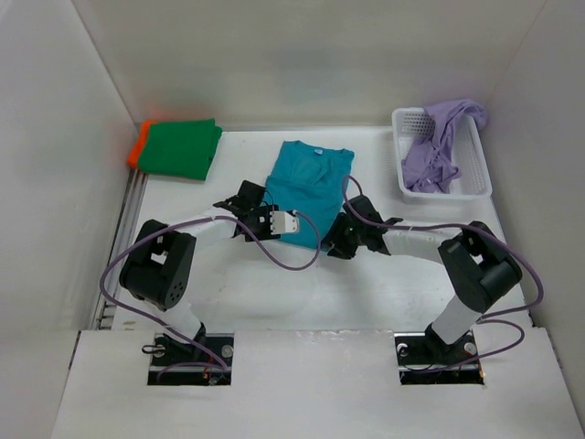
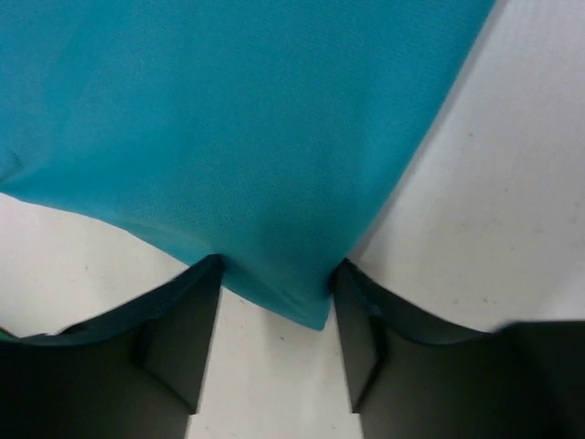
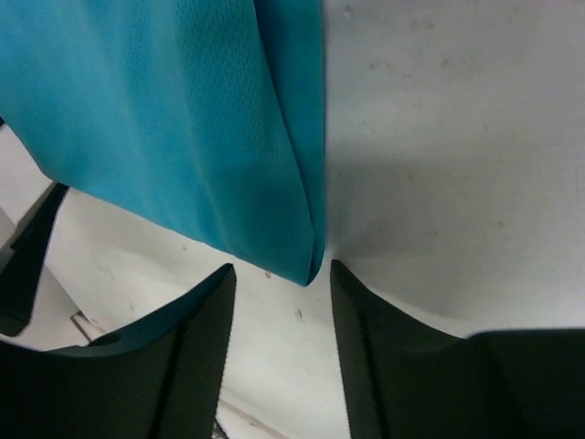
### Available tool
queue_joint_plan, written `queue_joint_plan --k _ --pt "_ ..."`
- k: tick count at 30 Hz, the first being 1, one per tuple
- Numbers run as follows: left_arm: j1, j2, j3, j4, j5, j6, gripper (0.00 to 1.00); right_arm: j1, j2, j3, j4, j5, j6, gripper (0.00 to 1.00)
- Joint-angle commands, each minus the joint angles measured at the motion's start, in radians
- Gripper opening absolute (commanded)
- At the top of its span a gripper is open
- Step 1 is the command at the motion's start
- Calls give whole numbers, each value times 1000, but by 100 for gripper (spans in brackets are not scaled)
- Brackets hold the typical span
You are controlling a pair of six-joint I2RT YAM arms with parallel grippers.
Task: Fold and stack the t-shirts
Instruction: Grab one side of the 2/3 rectangular tshirt with both arms
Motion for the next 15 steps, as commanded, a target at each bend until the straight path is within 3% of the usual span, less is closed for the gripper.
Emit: queue_joint_plan --k 1,3,6,8,15 --pt "10 45 -9 8 -21 -1 40 4 49 -23 73 27 34 48" --pt "10 47 -12 5 -23 -7 28 -5 63 -29 103 24 46 38" --pt "7 35 -21 0 -23 -19 19 -10 81 -27 117 -4 58 14" --pt "4 26 -26 -9 -25 -28 13 -7 77 -33 118 -10 61 3" --pt "-7 -83 -86 -86 -41 -66 0 -2 -56 -113 106 -30 68 0"
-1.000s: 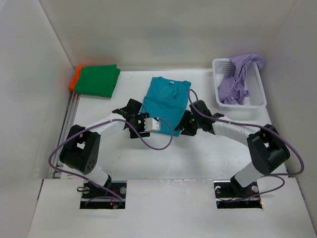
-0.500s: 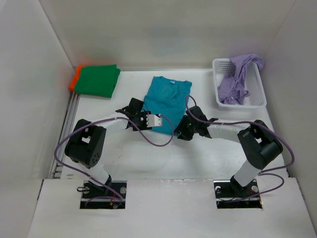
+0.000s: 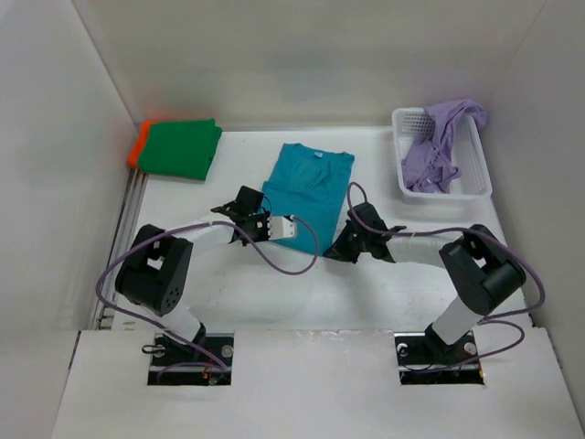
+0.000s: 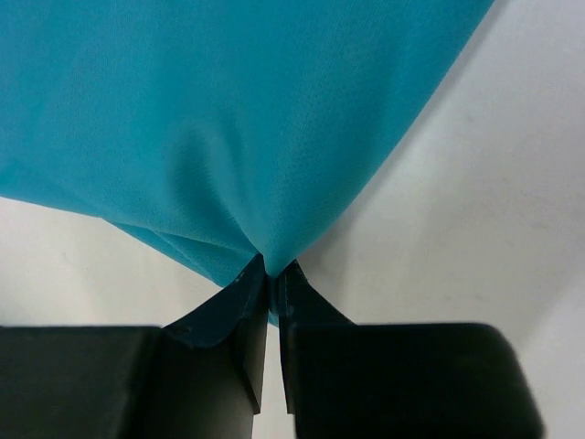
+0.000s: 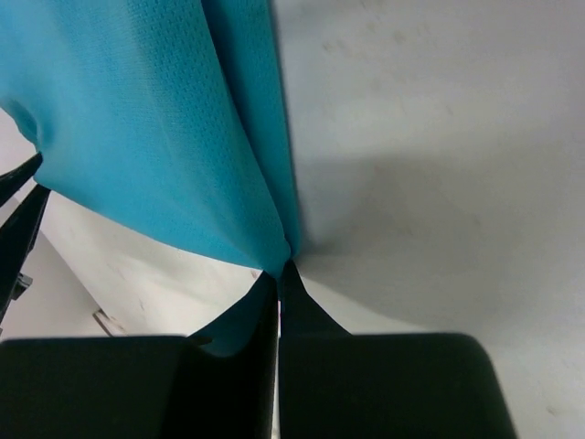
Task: Fold and stack the t-shirts
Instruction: Grab one side of the 2/3 rectangular tshirt with both arms, then fold the long partially folded tshirt into a neat square
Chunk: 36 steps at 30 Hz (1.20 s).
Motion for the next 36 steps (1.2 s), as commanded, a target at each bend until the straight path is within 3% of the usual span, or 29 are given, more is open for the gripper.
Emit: queue_joint_plan --k 1,6,11,15,19,25,30,36 --pt "-13 -107 -69 -116 -17 -47 0 9 -97 -57 -22 -11 2 0" --pt "-81 -280 -136 -309 -30 -109 0 87 -251 -138 -80 -23 15 0" --pt "-246 -485 -158 -640 -25 -238 1 264 -469 -196 -218 -10 80 0" --pt "-436 -631 -74 -927 21 -358 2 458 -688 -216 -382 45 212 0" --pt "-552 -645 64 -1076 38 -430 4 601 -821 -131 -589 160 303 0" --pt "-417 -509 227 -1077 127 -401 6 591 -874 -71 -708 198 288 0" --pt "-195 -331 382 -1011 183 -326 6 427 -893 -91 -671 165 204 0" --pt "-104 -185 509 -937 188 -275 6 234 -826 -78 -611 115 78 0"
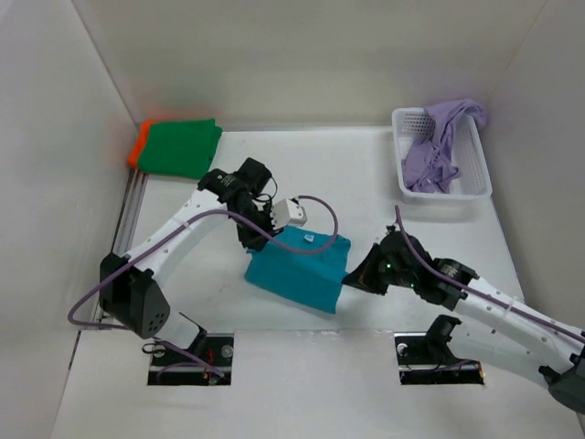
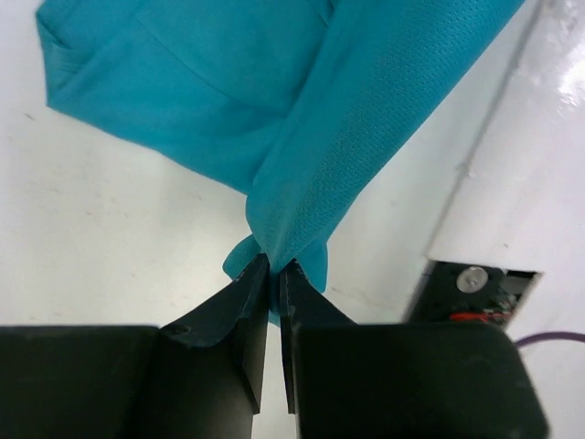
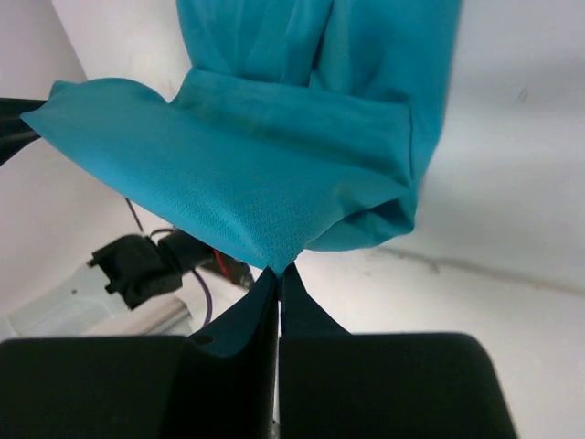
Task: Fold and stack the t-shirts
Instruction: Fold the long partially folded tshirt into a neat square
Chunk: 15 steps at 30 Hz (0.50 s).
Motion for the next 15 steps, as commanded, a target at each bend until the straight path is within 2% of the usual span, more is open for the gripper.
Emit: queue_joint_plan --k 1,5,15 --pt "28 41 66 25 -2 68 6 -100 40 24 12 -32 -124 0" --pt "63 137 109 81 0 82 6 -260 122 40 63 -87 -225 0" --pt "123 336 216 197 1 47 6 -486 351 102 238 -184 -363 0"
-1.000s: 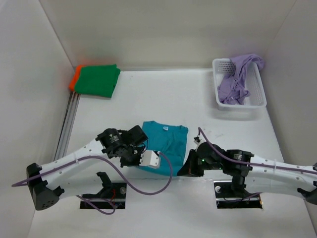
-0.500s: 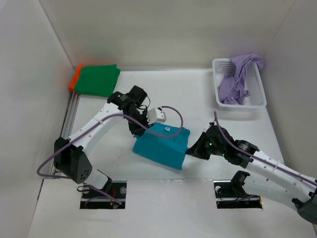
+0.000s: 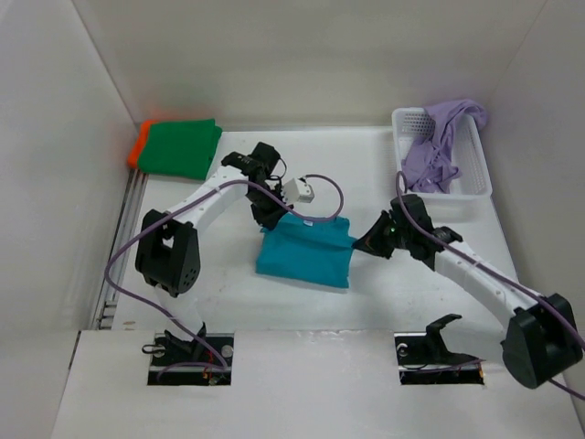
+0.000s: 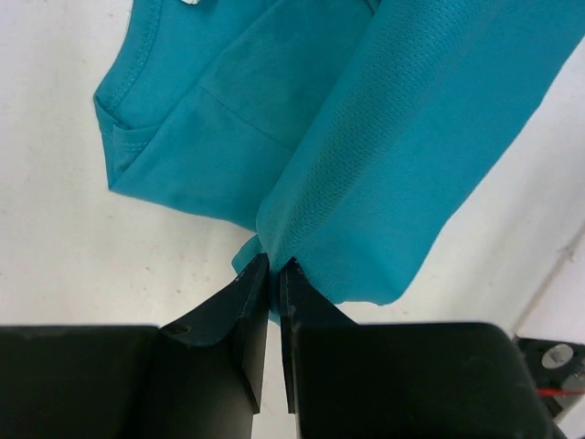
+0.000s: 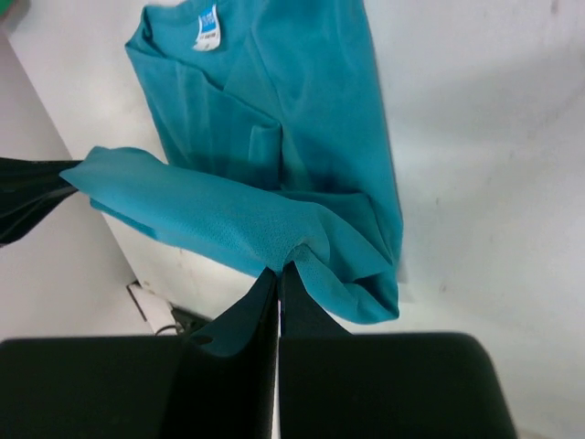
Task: Fold and stack the t-shirts
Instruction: Fold the long partially folded tshirt into a neat square
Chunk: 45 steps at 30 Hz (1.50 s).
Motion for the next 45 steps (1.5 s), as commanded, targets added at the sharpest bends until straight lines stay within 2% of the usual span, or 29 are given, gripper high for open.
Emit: queue_joint_plan --k 1,9,15,21,28,30,32,34,37,40,43,45 --pt "37 21 56 38 -44 0 6 -56 94 77 62 -18 -108 0" --pt "74 79 71 111 -59 -49 6 -91 347 245 122 -42 -185 1" --pt "110 72 73 180 -111 -124 7 -94 453 347 157 -71 -200 1" --pt "124 52 81 185 -130 -179 9 -91 548 446 191 -123 -205 7" --pt "182 122 111 248 -214 -223 13 -90 729 641 191 -124 -217 13" --pt "204 139 119 274 -249 -243 17 -90 781 698 191 -127 -223 20" --pt "230 159 125 306 -283 -263 27 -90 842 761 202 -127 -229 32" --pt "265 199 146 347 -333 -285 37 -90 888 813 220 -129 -229 34" --pt "316 244 220 349 -377 -325 40 -94 893 845 248 -112 -229 35" --pt "353 167 226 347 -287 -387 50 -102 820 799 240 -75 -246 36" --pt "377 52 161 334 -77 -450 56 -97 729 697 205 -37 -290 40" --pt "386 -6 109 312 60 -498 58 -97 685 635 189 -34 -319 47"
